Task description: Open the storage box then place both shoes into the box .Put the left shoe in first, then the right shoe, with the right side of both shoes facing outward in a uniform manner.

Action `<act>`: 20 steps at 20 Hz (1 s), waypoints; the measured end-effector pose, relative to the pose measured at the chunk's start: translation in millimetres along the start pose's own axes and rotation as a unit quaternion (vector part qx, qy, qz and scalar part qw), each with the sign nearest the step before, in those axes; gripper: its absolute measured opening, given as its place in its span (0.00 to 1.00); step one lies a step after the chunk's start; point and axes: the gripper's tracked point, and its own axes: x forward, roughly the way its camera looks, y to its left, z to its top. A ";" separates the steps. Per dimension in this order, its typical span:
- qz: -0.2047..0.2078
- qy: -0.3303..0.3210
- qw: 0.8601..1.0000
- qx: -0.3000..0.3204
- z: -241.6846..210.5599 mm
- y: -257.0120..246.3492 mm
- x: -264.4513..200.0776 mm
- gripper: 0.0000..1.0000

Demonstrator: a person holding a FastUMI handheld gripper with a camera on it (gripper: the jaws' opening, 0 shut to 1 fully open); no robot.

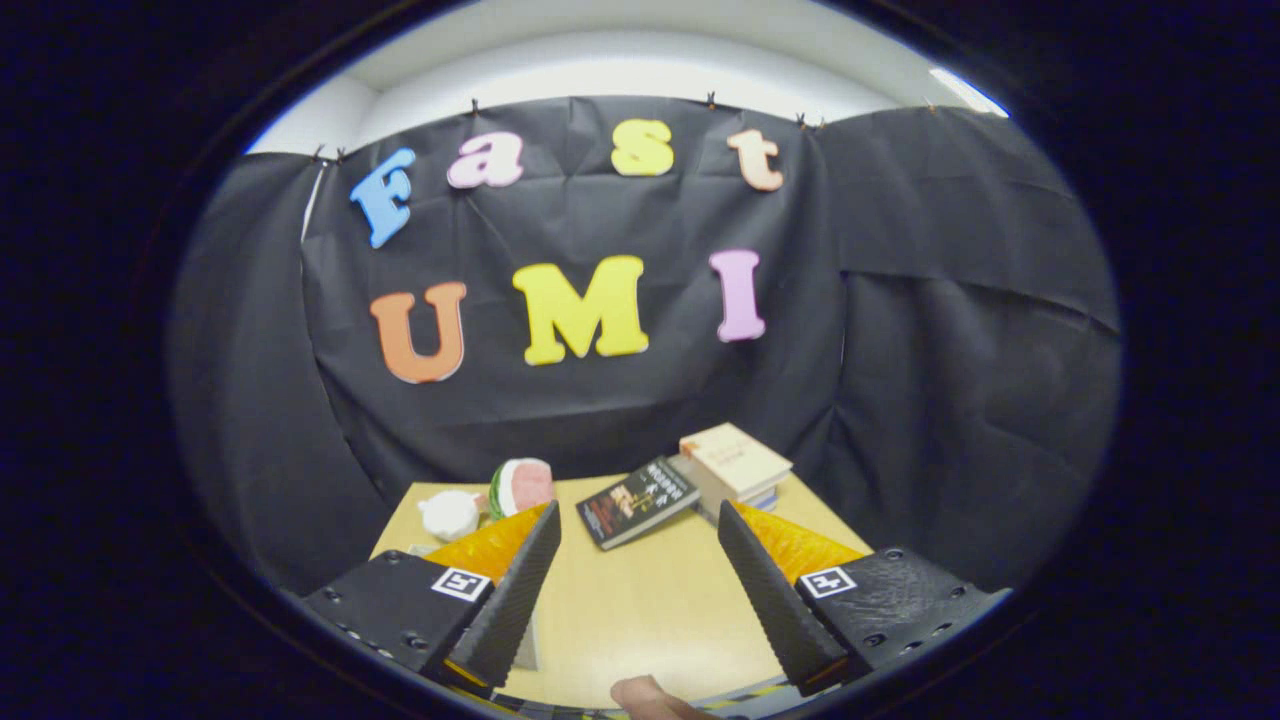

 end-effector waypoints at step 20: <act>0.075 -0.109 0.990 -0.037 -3.4 -40.0 -91.6 0.96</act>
